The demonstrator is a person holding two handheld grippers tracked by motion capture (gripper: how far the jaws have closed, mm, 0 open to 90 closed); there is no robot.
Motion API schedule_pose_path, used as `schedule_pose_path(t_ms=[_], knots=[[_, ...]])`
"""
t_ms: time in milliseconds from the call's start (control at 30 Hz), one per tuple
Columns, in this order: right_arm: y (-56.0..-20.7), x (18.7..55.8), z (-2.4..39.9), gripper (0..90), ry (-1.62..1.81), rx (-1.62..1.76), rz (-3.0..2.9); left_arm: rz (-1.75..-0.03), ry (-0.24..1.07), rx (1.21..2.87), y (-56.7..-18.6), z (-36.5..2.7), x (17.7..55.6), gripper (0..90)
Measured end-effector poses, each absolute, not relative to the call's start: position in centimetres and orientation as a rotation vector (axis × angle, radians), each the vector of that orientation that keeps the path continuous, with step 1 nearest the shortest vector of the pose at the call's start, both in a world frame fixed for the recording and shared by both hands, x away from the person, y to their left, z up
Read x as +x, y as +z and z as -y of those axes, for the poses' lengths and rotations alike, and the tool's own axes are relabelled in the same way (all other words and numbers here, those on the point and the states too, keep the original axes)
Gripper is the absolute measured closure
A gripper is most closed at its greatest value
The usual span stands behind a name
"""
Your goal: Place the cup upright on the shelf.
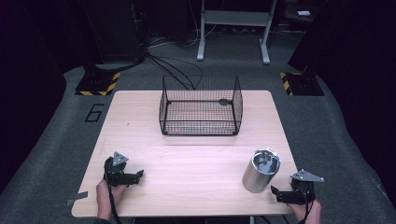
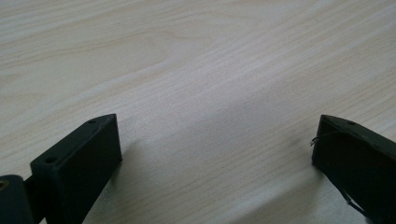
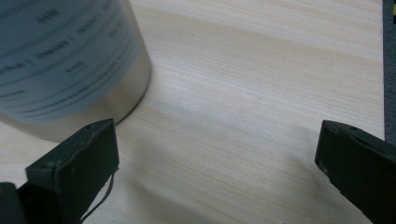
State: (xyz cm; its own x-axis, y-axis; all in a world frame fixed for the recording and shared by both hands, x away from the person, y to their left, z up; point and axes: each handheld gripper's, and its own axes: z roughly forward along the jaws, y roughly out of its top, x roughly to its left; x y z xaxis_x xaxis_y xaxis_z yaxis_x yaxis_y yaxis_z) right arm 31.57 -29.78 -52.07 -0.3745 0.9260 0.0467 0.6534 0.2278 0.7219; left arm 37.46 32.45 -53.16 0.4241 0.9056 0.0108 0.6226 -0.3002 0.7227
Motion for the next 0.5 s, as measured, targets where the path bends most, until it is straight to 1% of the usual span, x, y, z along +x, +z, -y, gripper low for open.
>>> schedule_pose_path(t_ms=[500], knots=[[-49.2,29.9,28.6,0.0,0.997,1.373,-2.158,-1.286,0.571,2.028,-53.2,-32.4,37.5,1.2]])
